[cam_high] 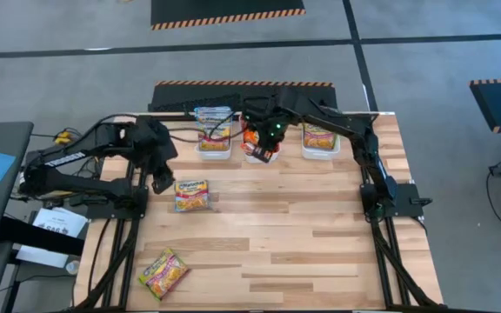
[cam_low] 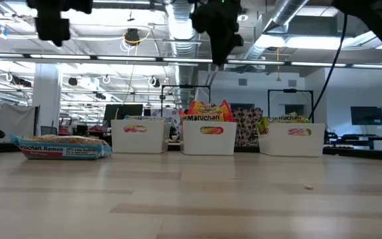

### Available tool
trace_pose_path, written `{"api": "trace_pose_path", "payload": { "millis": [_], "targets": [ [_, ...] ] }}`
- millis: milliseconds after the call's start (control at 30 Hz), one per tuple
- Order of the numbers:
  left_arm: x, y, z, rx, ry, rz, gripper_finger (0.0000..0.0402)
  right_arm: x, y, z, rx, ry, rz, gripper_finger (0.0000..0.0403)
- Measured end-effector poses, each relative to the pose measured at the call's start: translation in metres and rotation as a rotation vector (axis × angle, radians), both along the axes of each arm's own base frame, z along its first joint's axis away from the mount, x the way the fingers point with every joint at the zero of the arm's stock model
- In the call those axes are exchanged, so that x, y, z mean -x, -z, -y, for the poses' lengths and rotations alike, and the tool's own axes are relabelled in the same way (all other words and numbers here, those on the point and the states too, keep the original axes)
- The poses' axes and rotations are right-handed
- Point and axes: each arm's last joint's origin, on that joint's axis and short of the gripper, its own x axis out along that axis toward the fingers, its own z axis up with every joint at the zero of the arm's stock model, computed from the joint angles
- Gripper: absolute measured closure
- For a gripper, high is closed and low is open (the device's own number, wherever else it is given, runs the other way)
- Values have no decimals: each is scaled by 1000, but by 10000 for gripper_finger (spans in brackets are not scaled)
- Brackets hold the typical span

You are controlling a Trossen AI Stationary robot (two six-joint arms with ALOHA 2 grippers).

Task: Sort Maruchan noodles
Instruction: Put the green noodle pack into the right white bin

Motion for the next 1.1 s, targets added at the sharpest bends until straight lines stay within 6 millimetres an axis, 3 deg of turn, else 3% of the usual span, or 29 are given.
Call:
{"api": "trace_pose_path", "payload": {
  "millis": [233, 633, 867, 1100],
  "targets": [
    [7, 29, 14, 173, 12, -82, 291, 10, -28, -37, 50, -10, 71, 275],
    [19, 80, 42, 404, -72, -214, 291, 58, -91, -95, 196, 33, 261, 275],
    [15, 95, 62, 554, 1, -219, 291, 74, -106, -112, 184, 8, 320, 275],
    [13, 115, 83, 624, 42, -293, 277, 73, -106, -122, 178, -24, 323, 275]
  ]
}}
